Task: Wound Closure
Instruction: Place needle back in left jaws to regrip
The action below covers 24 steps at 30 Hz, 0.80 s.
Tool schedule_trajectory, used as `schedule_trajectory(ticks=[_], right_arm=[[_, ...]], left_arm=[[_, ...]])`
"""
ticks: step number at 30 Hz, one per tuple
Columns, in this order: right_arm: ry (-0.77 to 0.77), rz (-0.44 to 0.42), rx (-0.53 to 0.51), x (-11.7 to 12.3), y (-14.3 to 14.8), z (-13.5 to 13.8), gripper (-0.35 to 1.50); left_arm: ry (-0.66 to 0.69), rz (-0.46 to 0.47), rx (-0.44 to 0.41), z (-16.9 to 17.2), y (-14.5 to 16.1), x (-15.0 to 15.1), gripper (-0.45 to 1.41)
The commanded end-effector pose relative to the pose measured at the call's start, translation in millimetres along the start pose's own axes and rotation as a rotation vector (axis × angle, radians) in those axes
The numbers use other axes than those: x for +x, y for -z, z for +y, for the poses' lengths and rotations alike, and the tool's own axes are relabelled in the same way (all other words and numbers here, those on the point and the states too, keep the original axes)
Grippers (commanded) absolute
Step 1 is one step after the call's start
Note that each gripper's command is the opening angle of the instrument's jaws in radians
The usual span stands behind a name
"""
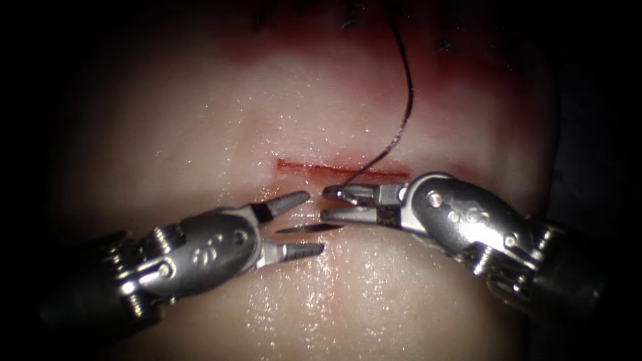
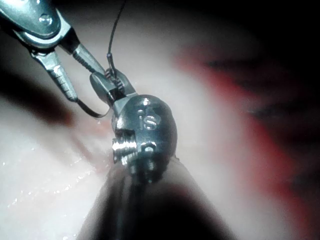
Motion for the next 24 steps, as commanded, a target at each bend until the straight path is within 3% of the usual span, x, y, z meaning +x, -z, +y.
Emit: schedule_trajectory(ticks=[1,5,15,24], right_arm=[[0.051,0.023,0.027,-0.2,-0.5,0.4,-0.35],[0.134,0.045,0.074,0.1,-0.5,0.0,-0.35],[0.315,0.081,0.172,1.2,-0.3,-1.8,-0.35],[0.407,0.118,0.199,2.0,-0.3,-2.6,-0.35]], left_arm=[[0.013,-0.037,-0.050,-0.3,-0.6,0.5,0.64],[0.029,-0.126,-0.088,-0.8,-0.8,1.1,0.66],[0.061,-0.216,-0.146,-2.5,-1.9,1.0,0.70],[0.091,-0.294,-0.373,-2.3,-2.3,1.1,0.74]])
